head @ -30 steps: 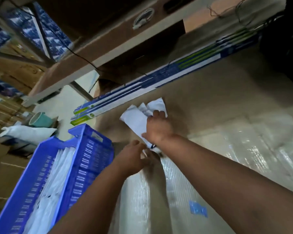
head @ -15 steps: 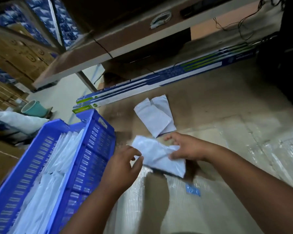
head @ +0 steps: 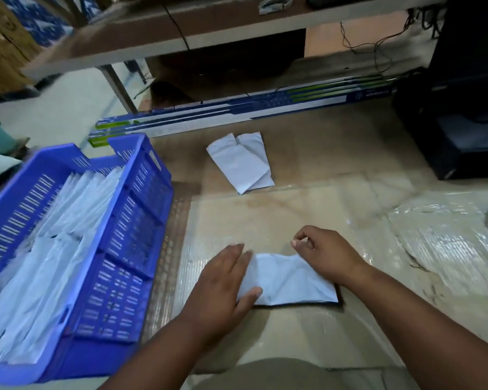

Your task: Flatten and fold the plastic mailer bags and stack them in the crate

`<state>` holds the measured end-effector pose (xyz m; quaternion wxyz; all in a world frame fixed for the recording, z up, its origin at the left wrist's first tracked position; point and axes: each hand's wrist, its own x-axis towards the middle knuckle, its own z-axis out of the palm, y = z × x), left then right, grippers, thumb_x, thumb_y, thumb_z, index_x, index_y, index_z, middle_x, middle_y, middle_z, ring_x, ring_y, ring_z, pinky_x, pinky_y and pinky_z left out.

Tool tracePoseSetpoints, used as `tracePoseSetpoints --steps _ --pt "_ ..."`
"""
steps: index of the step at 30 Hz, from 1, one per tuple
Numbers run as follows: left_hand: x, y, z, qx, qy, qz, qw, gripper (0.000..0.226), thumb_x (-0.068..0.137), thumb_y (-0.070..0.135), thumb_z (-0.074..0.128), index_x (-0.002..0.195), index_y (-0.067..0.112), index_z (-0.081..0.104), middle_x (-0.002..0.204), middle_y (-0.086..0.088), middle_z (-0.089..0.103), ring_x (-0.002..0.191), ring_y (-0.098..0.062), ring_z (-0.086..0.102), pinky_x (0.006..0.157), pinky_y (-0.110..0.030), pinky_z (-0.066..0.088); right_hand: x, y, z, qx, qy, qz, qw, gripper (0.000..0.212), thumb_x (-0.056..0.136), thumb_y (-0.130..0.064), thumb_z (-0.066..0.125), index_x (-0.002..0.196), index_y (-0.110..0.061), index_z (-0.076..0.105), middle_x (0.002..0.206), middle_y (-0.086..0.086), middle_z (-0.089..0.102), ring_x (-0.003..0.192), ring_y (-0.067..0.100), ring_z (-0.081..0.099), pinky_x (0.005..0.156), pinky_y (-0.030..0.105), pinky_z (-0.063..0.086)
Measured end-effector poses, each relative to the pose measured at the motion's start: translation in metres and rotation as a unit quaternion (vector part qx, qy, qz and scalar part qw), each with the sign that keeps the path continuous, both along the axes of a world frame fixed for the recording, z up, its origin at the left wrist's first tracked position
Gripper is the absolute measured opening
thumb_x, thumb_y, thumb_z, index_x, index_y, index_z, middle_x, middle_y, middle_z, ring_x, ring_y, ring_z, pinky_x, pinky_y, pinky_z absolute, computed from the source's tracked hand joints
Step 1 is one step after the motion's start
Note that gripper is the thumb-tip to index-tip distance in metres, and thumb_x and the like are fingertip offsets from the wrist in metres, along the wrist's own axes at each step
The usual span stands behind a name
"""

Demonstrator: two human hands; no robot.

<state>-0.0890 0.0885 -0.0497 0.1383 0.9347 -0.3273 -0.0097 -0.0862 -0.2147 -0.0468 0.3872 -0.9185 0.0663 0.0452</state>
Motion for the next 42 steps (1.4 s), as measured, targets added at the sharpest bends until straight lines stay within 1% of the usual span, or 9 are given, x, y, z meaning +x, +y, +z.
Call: tracePoseSetpoints --steps 3,6,9,12,17,23,30,36,42 --pt "-0.005 0.004 -0.02 0.082 0.002 -0.047 0.996 0.082 0.108 0.068 0.031 0.171 0.02 0.011 0.178 0.001 0.001 0.164 -0.016 -0.002 0.131 -0.051 0.015 -0.011 -0.007 -0.004 -0.052 -0.013 -0.012 0.998 0.011 0.102 -0.048 0.058 0.103 -0.039 0.063 0.095 -0.019 0.071 0.09 0.002 0.065 0.077 0.033 0.054" --pt "-0.007 0.01 -0.022 0.097 0.002 -0.04 0.995 0.083 0.108 0.07 0.027 0.171 0.02 0.01 0.178 0.0 0.0 0.164 -0.016 -0.006 0.129 -0.055 0.011 -0.022 -0.019 -0.003 -0.117 -0.051 -0.024 0.992 0.022 0.105 -0.045 0.054 0.123 -0.036 0.063 0.111 -0.014 0.068 0.096 0.011 0.065 0.082 0.036 0.054" --pt "-0.005 0.007 -0.01 0.076 -0.016 -0.024 0.997 0.083 0.107 0.07 0.019 0.171 0.017 0.011 0.178 -0.002 0.0 0.164 -0.017 -0.009 0.131 -0.054 0.004 -0.032 -0.023 0.014 -0.161 -0.159 -0.041 0.973 0.031 0.105 -0.039 0.056 0.131 -0.026 0.064 0.115 -0.007 0.06 0.103 0.017 0.058 0.086 0.037 0.052" --pt "-0.001 -0.012 -0.002 0.028 -0.069 -0.049 0.996 0.074 0.111 0.057 0.031 0.169 0.011 0.02 0.178 -0.006 0.01 0.165 -0.02 0.001 0.133 -0.049 0.01 -0.034 -0.002 0.028 -0.211 -0.232 -0.016 0.95 0.039 0.105 -0.039 0.051 0.136 -0.019 0.062 0.136 0.004 0.059 0.123 0.028 0.053 0.104 0.042 0.048" --pt "-0.005 -0.04 -0.028 0.03 -0.051 -0.036 0.998 0.076 0.11 0.057 0.036 0.165 0.005 0.03 0.175 -0.013 0.018 0.164 -0.027 0.014 0.127 -0.056 0.026 -0.052 0.038 -0.026 -0.26 -0.084 0.107 0.956 0.071 0.105 -0.062 0.027 0.161 -0.02 0.04 0.172 0.007 0.027 0.158 0.028 0.028 0.127 0.054 0.025" --pt "-0.014 -0.041 -0.035 0.063 -0.088 -0.031 0.994 0.078 0.108 0.057 0.042 0.164 0.002 0.032 0.173 -0.016 0.024 0.163 -0.032 0.015 0.126 -0.061 0.024 -0.066 0.038 -0.045 -0.309 -0.093 0.1 0.941 0.073 0.108 -0.064 0.023 0.166 -0.02 0.03 0.175 0.003 0.018 0.162 0.023 0.015 0.127 0.058 0.02" --pt "-0.014 -0.038 -0.03 0.068 -0.075 -0.012 0.995 0.081 0.109 0.062 0.033 0.166 0.005 0.026 0.176 -0.012 0.016 0.164 -0.026 0.008 0.128 -0.058 0.022 -0.071 0.045 -0.025 -0.319 -0.139 0.122 0.929 0.069 0.109 -0.055 0.037 0.164 -0.013 0.034 0.175 0.008 0.018 0.163 0.024 0.013 0.127 0.06 0.021" --pt "-0.012 -0.044 -0.01 0.044 -0.095 -0.05 0.993 0.074 0.111 0.053 0.038 0.166 0.004 0.027 0.176 -0.014 0.016 0.164 -0.027 0.008 0.13 -0.054 0.023 -0.066 0.026 -0.035 -0.308 -0.095 0.087 0.943 0.074 0.11 -0.058 0.022 0.166 -0.01 0.025 0.176 0.009 0.011 0.163 0.023 0.006 0.129 0.052 0.016" --pt "-0.011 -0.095 -0.008 0.085 -0.096 -0.092 0.987 0.067 0.108 0.039 0.038 0.164 0.002 0.032 0.174 -0.02 0.019 0.164 -0.031 0.009 0.13 -0.053 0.021 -0.072 0.016 -0.047 -0.325 -0.078 0.13 0.934 0.073 0.109 -0.052 0.02 0.168 -0.008 0.014 0.176 0.014 -0.002 0.163 0.027 -0.003 0.129 0.048 0.008"
